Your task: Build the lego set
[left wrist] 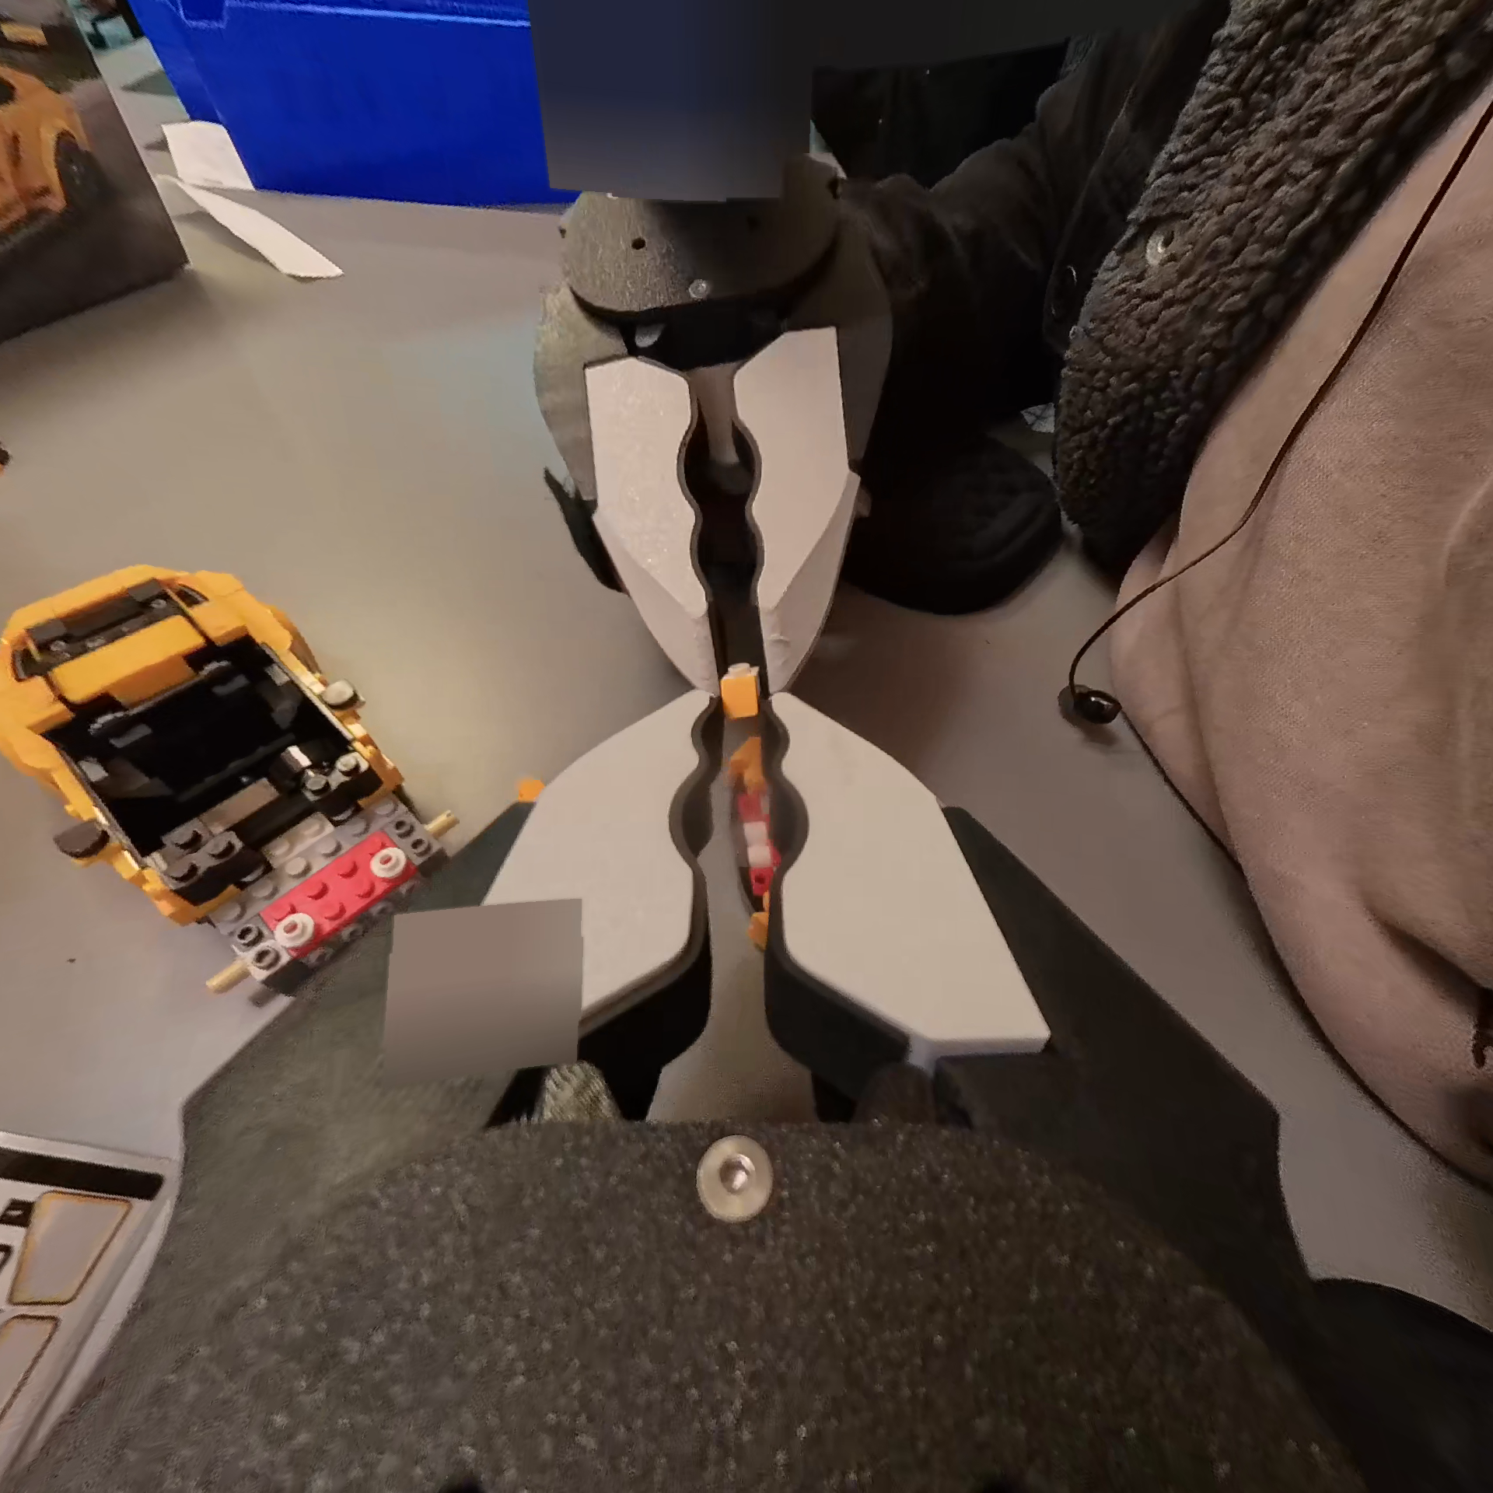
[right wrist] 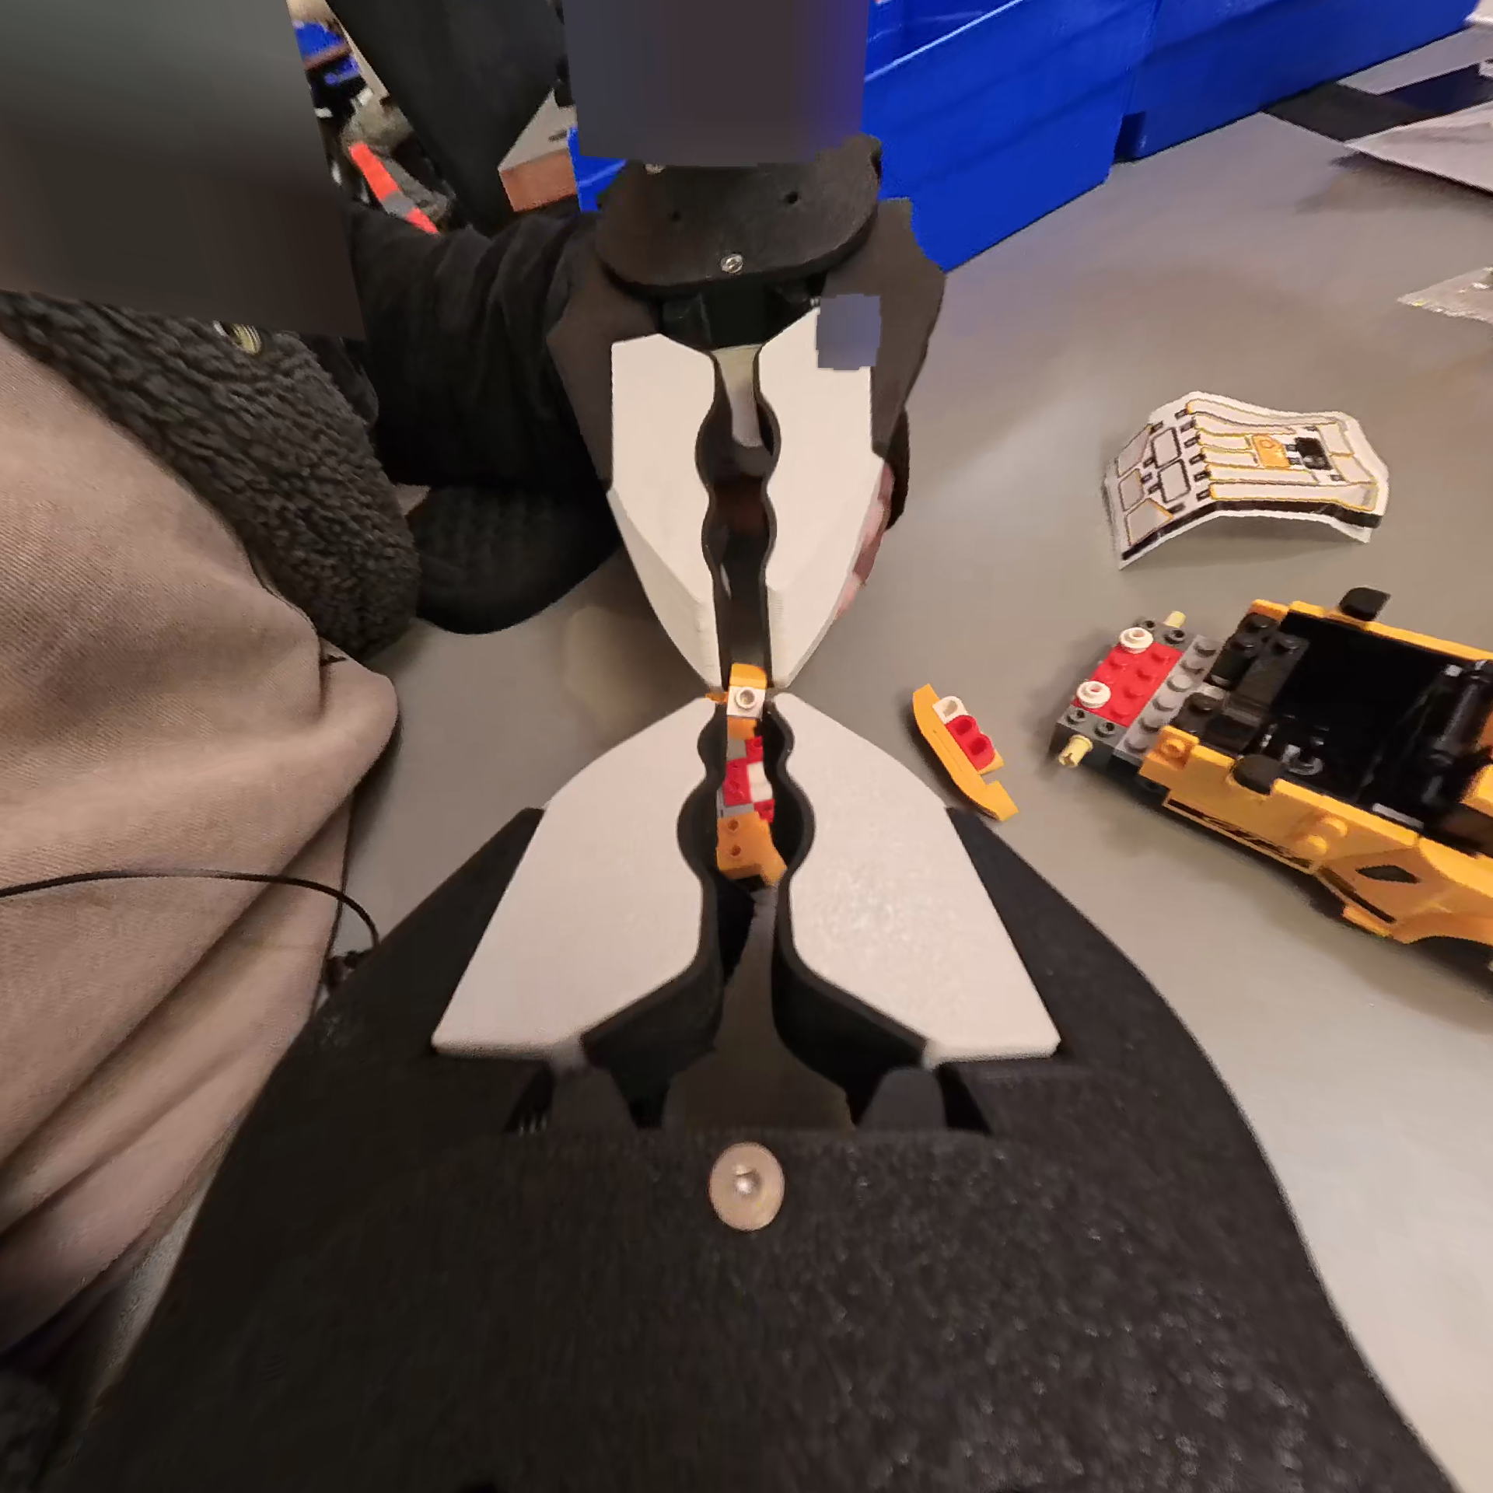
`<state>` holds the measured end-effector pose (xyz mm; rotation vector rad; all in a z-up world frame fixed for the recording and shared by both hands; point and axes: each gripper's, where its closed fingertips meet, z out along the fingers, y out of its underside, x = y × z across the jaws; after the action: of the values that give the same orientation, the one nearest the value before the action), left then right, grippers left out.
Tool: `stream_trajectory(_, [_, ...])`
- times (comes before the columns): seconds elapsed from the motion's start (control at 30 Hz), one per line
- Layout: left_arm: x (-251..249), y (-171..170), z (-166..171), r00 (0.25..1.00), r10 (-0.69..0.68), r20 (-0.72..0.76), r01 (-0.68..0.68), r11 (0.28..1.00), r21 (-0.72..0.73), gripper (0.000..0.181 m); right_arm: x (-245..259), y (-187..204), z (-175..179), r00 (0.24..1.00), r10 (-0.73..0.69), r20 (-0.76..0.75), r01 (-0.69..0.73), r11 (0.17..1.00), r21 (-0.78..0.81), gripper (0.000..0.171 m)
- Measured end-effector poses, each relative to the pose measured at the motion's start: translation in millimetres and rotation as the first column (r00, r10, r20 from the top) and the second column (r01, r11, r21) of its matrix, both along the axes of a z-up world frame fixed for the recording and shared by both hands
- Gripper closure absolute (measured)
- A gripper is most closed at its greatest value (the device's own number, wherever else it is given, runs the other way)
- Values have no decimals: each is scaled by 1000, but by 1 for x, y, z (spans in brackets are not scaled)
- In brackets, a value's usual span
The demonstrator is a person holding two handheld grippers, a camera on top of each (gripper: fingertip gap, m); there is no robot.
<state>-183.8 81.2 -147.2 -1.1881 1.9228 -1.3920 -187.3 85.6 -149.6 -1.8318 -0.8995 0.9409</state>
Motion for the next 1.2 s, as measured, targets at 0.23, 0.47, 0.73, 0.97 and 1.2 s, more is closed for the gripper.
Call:
stream_trajectory(0.23, [2,3,11,995,35,88,-40,997,60,174,1,2,13,982,0,-186,-27,990,-139,163])
stream_trajectory(0.47, [5,8,15,989,73,132,-86,992,96,174,3,6,20,951,-22,-307,-56,968,-245,163])
stream_trajectory(0.73, [7,12,16,984,101,146,-119,986,119,175,3,9,20,929,-43,-368,-83,944,-319,163])
stream_trajectory(0.97, [8,13,18,981,110,163,-133,981,138,176,4,9,22,907,-58,-417,-114,920,-375,163])
stream_trajectory(1.2, [9,15,21,974,121,194,-154,974,166,176,5,9,24,888,-71,-454,-142,898,-417,163])
